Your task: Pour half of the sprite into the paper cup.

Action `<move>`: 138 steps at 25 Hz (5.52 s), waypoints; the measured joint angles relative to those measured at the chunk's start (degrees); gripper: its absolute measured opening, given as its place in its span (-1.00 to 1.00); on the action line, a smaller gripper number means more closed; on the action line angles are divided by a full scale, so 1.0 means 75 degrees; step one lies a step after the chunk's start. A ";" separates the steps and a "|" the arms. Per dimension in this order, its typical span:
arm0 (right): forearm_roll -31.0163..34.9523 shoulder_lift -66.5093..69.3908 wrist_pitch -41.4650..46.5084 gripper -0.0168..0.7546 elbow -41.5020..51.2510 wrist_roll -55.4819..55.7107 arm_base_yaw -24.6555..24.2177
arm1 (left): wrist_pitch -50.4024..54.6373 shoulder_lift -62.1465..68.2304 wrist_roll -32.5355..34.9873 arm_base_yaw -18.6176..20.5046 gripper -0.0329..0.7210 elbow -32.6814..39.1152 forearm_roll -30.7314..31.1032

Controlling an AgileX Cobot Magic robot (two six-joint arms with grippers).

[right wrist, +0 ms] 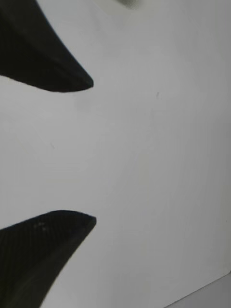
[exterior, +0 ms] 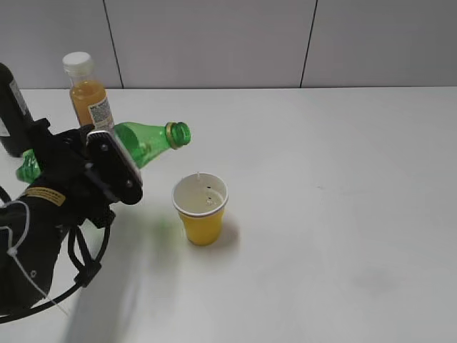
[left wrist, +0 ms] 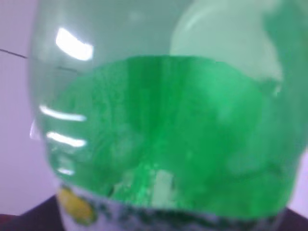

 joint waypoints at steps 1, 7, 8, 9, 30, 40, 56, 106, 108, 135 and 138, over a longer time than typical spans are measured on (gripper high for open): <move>0.0000 0.0000 0.0000 0.53 0.0000 0.0000 0.0000 | 0.0000 0.0000 -0.0325 0.0000 0.29 0.0000 0.0078; 0.0000 0.0000 0.0000 0.53 0.0000 -0.0006 0.0000 | 0.0000 -0.0011 -0.2103 0.0000 0.29 0.0000 0.0722; 0.0000 0.0000 0.0000 0.53 0.0000 -0.0006 0.0000 | 0.0000 -0.0048 -0.2461 0.0000 0.29 0.0000 0.0768; 0.0000 0.0000 0.0000 0.53 0.0000 -0.0006 0.0000 | 0.0007 -0.0091 -0.2839 0.0012 0.29 0.0000 0.0848; 0.0000 0.0000 0.0000 0.53 0.0000 -0.0006 0.0000 | 0.0000 -0.0686 -0.9822 0.2198 0.29 0.0007 0.5088; 0.0000 0.0000 0.0000 0.53 0.0000 -0.0006 0.0000 | -0.0012 -0.0395 -1.1345 0.2942 0.29 -0.0731 0.7489; 0.0000 0.0000 0.0000 0.53 0.0000 -0.0006 0.0000 | 0.0803 0.1565 -1.1376 0.2964 0.29 -0.2806 0.7768; 0.0000 0.0000 0.0000 0.53 0.0000 -0.0006 0.0000 | 0.0394 0.0043 -1.0874 0.2875 0.88 -0.0502 0.7358; 0.0000 0.0000 0.0000 0.53 0.0000 -0.0006 0.0000 | 0.0576 -0.0256 -1.0834 0.2897 0.87 -0.0323 0.7276; 0.0000 0.0000 0.0000 0.53 0.0000 -0.0006 0.0000 | 1.3004 -0.3512 -0.9955 0.4388 0.70 -0.3604 0.5711; 0.0000 0.0000 0.0000 0.53 0.0000 -0.0006 0.0000 | 1.4182 -0.3512 -1.0076 0.4581 0.69 -0.4122 0.5730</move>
